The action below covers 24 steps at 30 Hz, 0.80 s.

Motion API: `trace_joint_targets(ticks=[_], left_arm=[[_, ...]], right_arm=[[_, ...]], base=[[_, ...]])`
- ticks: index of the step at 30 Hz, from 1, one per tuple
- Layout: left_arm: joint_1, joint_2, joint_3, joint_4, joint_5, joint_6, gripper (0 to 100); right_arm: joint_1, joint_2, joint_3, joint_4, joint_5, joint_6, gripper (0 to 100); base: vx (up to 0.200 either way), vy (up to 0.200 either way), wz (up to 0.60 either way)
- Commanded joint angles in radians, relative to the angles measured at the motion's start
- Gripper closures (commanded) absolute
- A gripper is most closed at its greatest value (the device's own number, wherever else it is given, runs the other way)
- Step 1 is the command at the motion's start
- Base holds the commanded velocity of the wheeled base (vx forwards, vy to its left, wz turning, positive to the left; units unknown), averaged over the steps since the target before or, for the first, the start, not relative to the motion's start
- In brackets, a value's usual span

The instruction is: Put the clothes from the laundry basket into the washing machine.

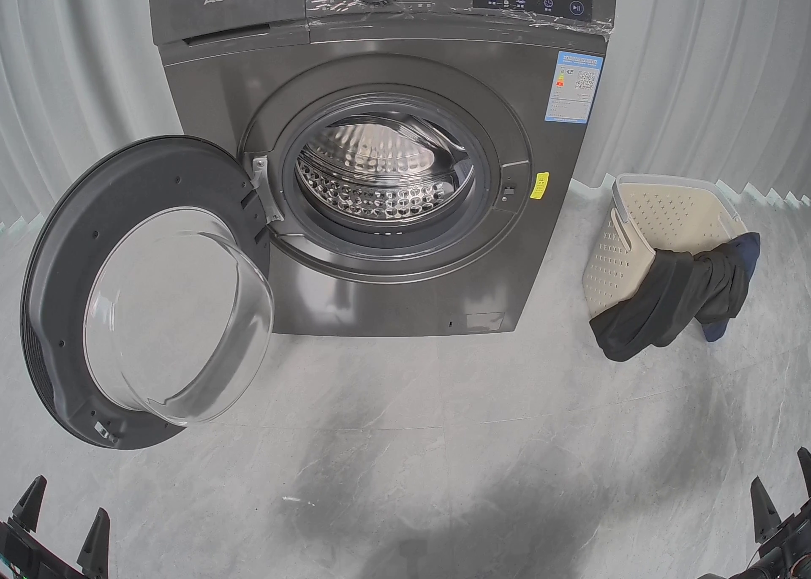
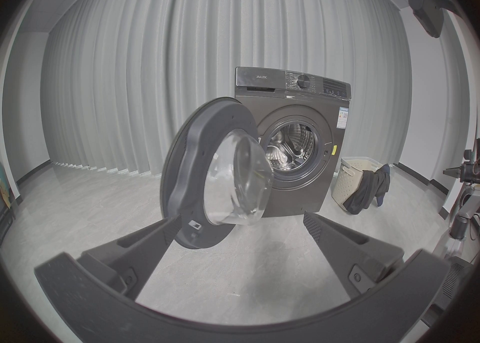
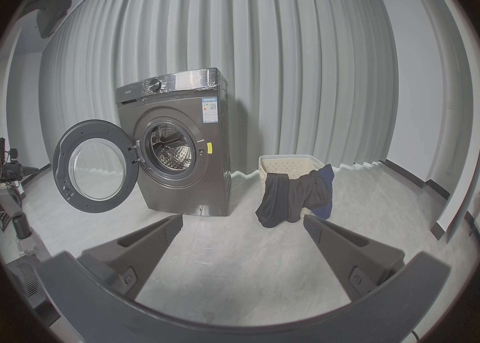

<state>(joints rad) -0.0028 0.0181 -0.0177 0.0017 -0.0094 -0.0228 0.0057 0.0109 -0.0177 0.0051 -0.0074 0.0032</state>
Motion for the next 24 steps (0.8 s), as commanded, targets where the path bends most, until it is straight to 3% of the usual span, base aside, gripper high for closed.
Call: trace_joint_targets(ticks=[1,19,24], left_arm=[[0.000,-0.018,0.015,0.000,0.000,0.000,0],[0.000,-0.018,0.015,0.000,0.002,0.001,0],[0.000,-0.018,0.015,0.000,0.000,0.000,0]], right_arm=[[0.000,-0.011,0.016,0.001,0.000,0.000,0],[0.000,-0.011,0.016,-0.001,0.000,0.000,0],[0.000,-0.011,0.016,0.001,0.000,0.000,0]], base=[[0.000,-0.200,0.00],[0.000,-0.200,0.00],[0.000,0.000,0.00]])
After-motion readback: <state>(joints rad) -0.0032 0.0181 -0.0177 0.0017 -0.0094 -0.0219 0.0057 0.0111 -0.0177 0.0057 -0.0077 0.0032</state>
